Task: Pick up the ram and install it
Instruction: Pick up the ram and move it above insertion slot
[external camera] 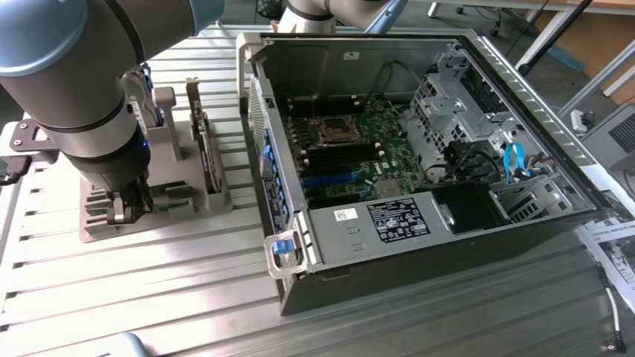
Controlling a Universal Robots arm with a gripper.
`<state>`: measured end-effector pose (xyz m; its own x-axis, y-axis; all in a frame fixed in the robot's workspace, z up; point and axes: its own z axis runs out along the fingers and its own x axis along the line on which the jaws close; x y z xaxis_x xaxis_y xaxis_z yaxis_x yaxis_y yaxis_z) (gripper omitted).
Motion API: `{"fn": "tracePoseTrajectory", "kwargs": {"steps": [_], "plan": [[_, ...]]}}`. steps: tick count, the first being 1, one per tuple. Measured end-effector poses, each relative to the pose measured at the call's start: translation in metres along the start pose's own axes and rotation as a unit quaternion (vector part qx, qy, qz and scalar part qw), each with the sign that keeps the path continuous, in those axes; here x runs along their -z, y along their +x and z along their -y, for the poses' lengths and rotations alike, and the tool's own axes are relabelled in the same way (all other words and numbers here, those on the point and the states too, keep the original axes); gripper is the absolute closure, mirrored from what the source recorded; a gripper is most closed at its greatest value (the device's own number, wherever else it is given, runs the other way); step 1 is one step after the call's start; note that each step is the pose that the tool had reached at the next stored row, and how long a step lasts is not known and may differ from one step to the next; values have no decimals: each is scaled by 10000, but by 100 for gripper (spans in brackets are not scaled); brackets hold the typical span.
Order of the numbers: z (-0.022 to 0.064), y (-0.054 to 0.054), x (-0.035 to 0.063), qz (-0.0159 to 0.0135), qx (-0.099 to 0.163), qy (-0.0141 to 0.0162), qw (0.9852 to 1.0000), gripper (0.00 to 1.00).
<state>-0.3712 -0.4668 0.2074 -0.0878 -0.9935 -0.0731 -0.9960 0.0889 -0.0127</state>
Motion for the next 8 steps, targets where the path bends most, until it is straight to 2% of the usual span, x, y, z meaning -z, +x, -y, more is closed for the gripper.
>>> {"fn": "tracePoseTrajectory", "kwargs": {"steps": [8], "plan": [[0, -2, 24, -3, 0, 0, 10000, 87]]}}
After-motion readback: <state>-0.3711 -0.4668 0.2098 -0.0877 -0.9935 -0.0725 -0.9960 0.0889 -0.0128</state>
